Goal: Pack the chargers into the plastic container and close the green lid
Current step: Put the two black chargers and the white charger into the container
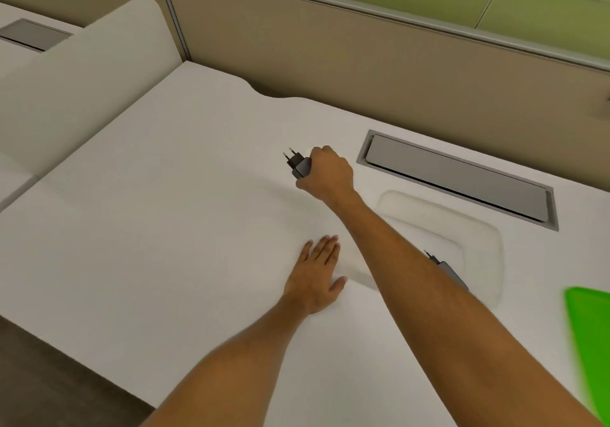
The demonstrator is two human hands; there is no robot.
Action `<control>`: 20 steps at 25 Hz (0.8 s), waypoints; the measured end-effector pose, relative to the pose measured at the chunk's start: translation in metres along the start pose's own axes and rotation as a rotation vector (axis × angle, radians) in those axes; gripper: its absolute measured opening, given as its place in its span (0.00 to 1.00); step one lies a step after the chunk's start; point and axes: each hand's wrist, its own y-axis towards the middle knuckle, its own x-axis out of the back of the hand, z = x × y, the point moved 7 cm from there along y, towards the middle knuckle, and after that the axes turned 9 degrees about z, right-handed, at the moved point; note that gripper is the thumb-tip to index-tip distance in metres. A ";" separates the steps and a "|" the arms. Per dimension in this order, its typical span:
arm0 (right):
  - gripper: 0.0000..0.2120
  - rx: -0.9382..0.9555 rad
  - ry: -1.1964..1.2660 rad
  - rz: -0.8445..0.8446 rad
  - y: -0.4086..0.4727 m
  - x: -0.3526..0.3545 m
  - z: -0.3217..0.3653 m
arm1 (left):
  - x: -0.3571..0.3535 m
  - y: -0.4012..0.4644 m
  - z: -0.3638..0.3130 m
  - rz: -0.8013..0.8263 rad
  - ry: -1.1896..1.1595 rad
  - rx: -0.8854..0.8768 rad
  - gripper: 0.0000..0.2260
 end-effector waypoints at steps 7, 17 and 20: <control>0.17 -0.256 0.030 -0.038 -0.050 0.049 -0.099 | -0.001 0.000 -0.004 0.033 0.021 -0.030 0.32; 0.18 -0.409 -0.020 0.283 -0.117 0.006 -0.183 | -0.001 0.000 -0.005 0.040 0.045 -0.023 0.31; 0.19 -0.375 -0.032 0.366 -0.122 -0.012 -0.183 | -0.001 0.000 -0.005 0.033 0.042 -0.031 0.32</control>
